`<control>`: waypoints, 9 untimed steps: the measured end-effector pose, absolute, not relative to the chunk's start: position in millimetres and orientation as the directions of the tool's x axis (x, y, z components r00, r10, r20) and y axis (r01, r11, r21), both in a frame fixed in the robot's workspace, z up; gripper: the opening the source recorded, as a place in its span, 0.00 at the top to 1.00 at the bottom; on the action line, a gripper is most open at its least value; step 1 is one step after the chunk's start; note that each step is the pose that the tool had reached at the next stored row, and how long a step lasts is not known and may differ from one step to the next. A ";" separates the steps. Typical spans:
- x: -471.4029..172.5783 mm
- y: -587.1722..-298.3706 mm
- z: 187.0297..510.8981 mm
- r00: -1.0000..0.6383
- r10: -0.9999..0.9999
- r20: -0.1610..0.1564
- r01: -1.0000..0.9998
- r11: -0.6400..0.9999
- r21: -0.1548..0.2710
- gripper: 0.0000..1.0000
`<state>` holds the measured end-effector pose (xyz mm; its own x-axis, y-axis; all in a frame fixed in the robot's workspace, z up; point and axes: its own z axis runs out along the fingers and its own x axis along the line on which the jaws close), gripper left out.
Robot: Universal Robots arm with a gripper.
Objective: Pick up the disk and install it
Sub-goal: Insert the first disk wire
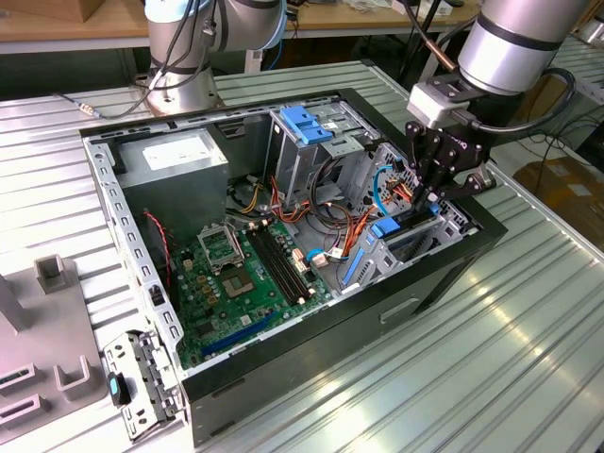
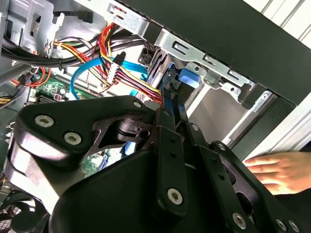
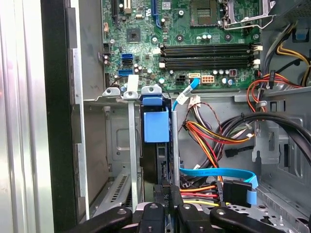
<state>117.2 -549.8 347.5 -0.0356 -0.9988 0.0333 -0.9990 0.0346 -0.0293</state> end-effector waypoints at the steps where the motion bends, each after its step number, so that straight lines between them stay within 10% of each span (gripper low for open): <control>1: 117.2 -549.8 347.5 -0.035 -0.999 0.033 -0.999 0.034 -0.029 0.83; 9: 117.2 -549.9 345.1 -0.026 -0.999 0.033 -0.999 0.026 -0.029 0.83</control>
